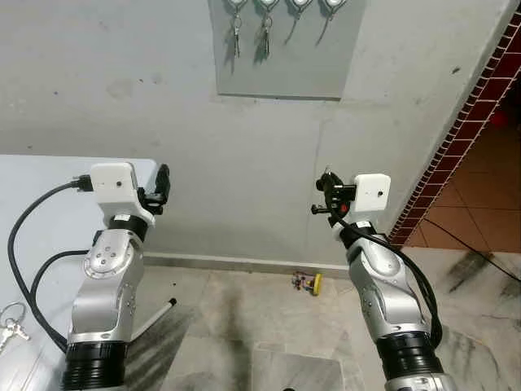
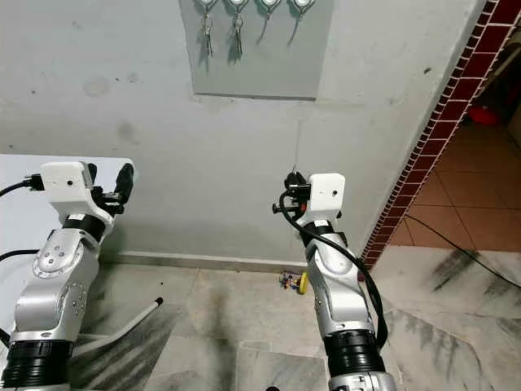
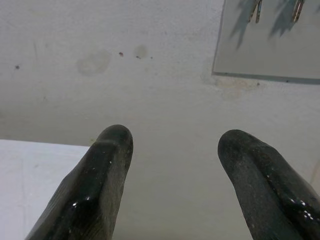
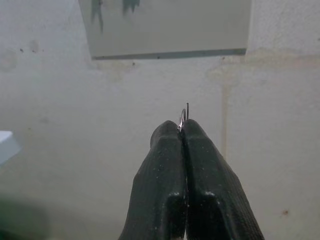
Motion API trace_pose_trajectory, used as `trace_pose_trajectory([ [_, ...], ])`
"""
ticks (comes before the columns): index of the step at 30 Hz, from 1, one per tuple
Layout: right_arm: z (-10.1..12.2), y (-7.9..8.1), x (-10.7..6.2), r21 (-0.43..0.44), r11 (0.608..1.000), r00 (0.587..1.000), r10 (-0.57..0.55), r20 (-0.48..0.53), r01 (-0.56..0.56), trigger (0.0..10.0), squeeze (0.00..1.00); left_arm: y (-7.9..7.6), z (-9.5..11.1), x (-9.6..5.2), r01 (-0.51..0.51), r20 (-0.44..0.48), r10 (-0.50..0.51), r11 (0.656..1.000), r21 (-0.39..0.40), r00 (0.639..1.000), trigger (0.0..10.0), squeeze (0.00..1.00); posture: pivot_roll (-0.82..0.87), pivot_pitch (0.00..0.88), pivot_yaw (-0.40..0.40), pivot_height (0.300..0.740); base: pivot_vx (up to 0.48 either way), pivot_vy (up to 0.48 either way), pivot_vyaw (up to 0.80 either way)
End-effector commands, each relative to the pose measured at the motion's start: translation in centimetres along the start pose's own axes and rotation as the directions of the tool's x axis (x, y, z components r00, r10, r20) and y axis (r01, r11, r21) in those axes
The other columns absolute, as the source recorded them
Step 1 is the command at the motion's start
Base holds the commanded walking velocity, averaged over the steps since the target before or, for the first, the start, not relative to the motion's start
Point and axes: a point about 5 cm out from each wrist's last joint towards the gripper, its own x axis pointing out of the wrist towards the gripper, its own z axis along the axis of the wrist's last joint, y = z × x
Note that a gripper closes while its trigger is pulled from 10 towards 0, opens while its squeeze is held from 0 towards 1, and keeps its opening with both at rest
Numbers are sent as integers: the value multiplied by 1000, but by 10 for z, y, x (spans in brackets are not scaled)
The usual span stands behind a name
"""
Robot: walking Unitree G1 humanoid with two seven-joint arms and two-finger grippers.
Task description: Hang keys on a hook
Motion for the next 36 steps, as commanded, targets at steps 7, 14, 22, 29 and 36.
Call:
trace_pose_trajectory([
  [7,16,2,0,19,1000,997,11,77,-12,10000,0,1,-1,-1,16,-19,-17,999,-35,1000,10000,0,-96,96,7,740,74,0,0],
  [14,13,-1,-5,10,1000,998,16,66,-17,10000,0,0,-3,-6,19,-23,-20,999,-34,1000,10000,0,-100,95,-2,740,314,0,0],
  [22,10,-2,-9,10,1000,998,25,53,-25,10000,0,-2,-6,-16,35,-30,-36,998,-43,999,10000,0,-90,84,-9,740,381,0,0],
  [29,10,2,-6,8,999,998,47,48,-48,10000,0,1,-3,-15,26,-23,-27,999,-37,999,10000,0,-84,73,-21,740,378,0,0],
  [36,9,1,-6,2,998,997,58,41,-58,10000,0,0,-3,-15,27,-21,-28,999,-35,999,10000,0,-82,66,-30,740,410,0,0],
])
